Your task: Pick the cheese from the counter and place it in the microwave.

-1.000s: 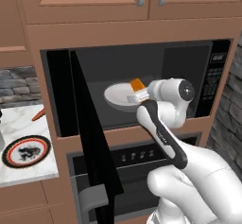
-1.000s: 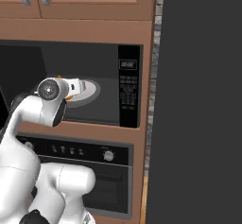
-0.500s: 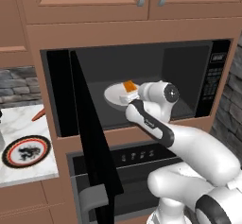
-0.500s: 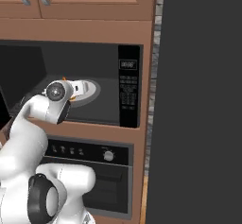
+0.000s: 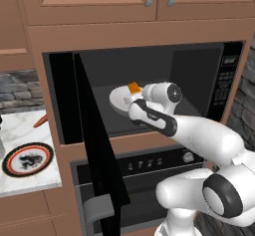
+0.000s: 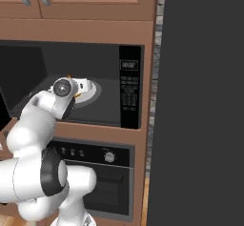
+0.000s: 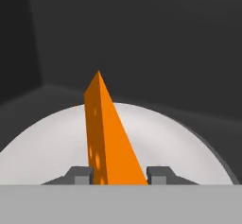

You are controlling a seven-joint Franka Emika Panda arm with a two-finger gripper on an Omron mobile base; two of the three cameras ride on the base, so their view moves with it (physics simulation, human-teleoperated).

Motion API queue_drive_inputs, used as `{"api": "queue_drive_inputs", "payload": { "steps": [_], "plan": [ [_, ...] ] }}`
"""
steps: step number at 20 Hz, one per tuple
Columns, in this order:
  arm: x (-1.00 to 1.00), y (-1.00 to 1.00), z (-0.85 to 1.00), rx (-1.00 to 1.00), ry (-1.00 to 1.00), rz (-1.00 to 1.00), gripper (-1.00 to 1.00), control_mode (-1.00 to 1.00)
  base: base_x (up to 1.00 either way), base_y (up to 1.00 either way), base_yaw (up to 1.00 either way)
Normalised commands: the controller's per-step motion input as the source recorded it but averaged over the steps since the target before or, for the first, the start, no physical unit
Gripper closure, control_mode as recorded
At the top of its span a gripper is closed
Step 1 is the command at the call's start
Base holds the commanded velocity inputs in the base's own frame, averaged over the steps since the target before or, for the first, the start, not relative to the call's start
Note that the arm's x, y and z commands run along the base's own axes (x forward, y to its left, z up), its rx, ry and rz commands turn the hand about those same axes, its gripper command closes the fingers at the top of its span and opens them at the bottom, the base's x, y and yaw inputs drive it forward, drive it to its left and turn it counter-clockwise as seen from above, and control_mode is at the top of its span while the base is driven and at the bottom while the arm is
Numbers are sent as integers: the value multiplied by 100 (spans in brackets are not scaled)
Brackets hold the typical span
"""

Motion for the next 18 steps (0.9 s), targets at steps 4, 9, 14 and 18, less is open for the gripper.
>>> {"api": "queue_drive_inputs", "payload": {
  "steps": [4,9,14,18],
  "plan": [
    [34,11,0,0,5,0,100,-100,0,0,0],
    [8,19,0,0,2,0,-100,-100,0,0,0],
    [0,6,-9,0,3,0,-100,-100,0,0,0],
    [0,0,0,0,0,0,-100,-100,0,0,0]
  ]
}}
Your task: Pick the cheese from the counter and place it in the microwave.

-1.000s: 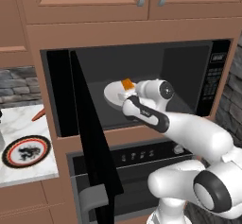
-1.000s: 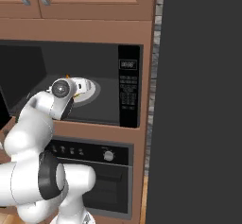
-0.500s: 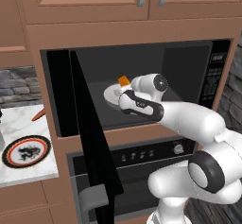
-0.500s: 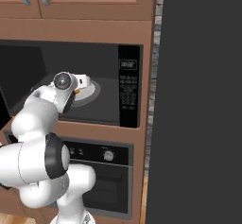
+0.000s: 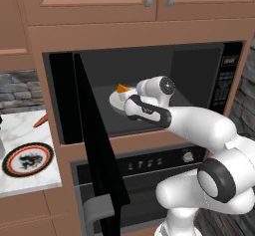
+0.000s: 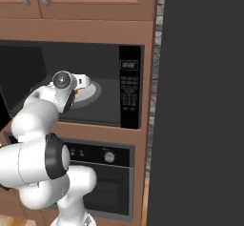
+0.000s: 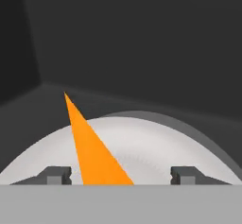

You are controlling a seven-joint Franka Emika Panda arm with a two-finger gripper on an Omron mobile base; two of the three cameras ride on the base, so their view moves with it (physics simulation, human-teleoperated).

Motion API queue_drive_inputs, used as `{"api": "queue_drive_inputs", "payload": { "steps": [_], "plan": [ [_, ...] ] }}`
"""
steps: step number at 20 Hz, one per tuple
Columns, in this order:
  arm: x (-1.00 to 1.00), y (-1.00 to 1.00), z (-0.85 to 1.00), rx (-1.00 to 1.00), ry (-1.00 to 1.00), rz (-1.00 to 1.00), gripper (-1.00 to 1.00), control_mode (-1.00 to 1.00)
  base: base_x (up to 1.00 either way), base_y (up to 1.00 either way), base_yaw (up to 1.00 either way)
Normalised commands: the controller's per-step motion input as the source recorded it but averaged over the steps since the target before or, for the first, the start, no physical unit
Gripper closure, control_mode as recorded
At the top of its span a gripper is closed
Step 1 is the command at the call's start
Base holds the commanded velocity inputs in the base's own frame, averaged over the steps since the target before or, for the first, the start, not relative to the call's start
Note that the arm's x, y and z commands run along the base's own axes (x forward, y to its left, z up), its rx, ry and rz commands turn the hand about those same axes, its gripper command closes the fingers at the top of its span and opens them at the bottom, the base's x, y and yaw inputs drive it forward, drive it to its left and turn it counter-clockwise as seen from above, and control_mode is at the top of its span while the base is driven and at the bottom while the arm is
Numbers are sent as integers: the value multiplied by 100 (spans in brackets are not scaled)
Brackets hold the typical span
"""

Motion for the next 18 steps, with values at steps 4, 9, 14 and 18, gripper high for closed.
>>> {"api": "queue_drive_inputs", "payload": {
  "steps": [4,9,14,18],
  "plan": [
    [0,-1,4,0,0,0,-100,-100,0,0,0],
    [-67,-1,6,0,0,0,-100,-100,0,0,0],
    [-100,-1,16,2,0,-2,-100,-100,0,0,0],
    [-95,-17,89,11,3,-8,-100,-100,0,0,0]
  ]
}}
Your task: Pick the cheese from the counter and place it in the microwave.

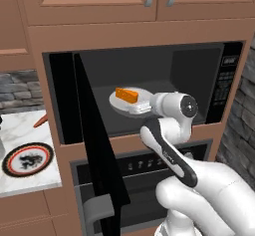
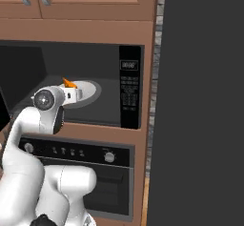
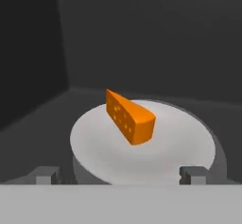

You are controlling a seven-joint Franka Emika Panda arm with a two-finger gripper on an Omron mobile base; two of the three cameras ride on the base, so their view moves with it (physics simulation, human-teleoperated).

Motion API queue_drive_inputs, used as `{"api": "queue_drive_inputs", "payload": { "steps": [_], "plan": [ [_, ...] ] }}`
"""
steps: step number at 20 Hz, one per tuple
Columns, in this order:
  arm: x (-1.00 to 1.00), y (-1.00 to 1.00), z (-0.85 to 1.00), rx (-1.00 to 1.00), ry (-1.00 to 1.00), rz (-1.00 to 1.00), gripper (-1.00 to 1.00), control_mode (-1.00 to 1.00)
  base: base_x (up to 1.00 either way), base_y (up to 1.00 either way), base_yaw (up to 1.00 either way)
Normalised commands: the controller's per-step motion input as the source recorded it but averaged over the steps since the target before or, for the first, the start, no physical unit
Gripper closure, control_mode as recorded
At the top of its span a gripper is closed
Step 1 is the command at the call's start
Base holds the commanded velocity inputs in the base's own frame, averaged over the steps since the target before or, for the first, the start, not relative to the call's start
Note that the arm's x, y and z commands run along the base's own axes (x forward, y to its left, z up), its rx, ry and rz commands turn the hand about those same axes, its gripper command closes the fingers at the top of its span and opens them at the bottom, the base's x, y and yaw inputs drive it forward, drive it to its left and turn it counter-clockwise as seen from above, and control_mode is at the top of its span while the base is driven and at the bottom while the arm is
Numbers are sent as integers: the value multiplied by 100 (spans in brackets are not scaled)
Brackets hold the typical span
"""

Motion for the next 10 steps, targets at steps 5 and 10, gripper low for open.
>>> {"api": "queue_drive_inputs", "payload": {
  "steps": [5,10],
  "plan": [
    [-100,-35,100,19,17,-15,-100,-100,0,0,0],
    [-100,-35,93,18,22,-15,-100,-100,0,0,0]
  ]
}}
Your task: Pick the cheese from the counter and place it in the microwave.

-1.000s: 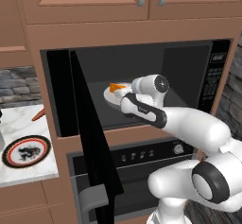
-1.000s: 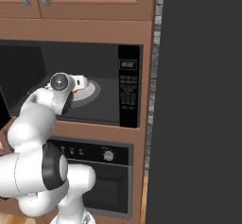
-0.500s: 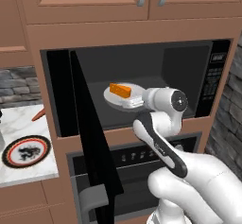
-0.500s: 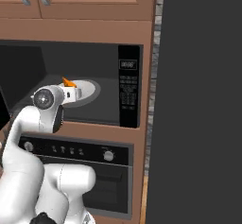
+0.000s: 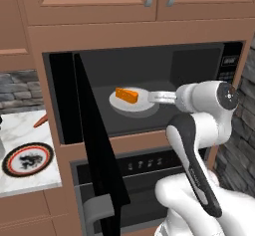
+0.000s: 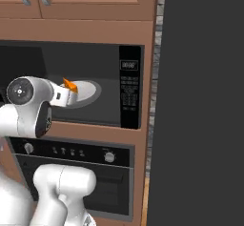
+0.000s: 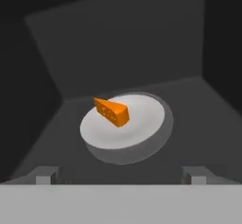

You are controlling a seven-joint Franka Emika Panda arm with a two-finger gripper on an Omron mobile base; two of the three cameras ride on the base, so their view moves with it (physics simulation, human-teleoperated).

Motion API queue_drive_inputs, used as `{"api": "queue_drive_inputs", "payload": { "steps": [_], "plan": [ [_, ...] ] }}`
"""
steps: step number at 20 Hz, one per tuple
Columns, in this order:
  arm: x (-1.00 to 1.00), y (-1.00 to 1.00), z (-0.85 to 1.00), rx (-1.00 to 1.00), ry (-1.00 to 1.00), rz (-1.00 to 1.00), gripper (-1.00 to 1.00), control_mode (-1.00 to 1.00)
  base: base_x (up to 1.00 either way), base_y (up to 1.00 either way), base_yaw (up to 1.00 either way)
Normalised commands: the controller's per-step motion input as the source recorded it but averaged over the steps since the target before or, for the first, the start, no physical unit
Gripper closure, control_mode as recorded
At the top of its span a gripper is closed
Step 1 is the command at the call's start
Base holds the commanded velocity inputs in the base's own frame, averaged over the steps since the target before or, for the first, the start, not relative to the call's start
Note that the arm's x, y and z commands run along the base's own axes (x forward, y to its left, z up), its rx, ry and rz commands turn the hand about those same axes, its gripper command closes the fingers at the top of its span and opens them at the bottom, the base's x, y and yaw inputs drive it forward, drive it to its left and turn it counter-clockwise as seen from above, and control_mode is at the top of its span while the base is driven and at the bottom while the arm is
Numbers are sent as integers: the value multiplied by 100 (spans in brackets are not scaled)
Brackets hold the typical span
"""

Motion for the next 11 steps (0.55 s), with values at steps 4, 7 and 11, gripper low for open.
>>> {"api": "queue_drive_inputs", "payload": {
  "steps": [4,7,11],
  "plan": [
    [-100,-29,57,12,13,-12,-100,-100,0,0,0],
    [-100,-19,31,8,5,-11,-100,-100,0,0,0],
    [-100,0,0,0,2,-10,-100,-100,0,0,0]
  ]
}}
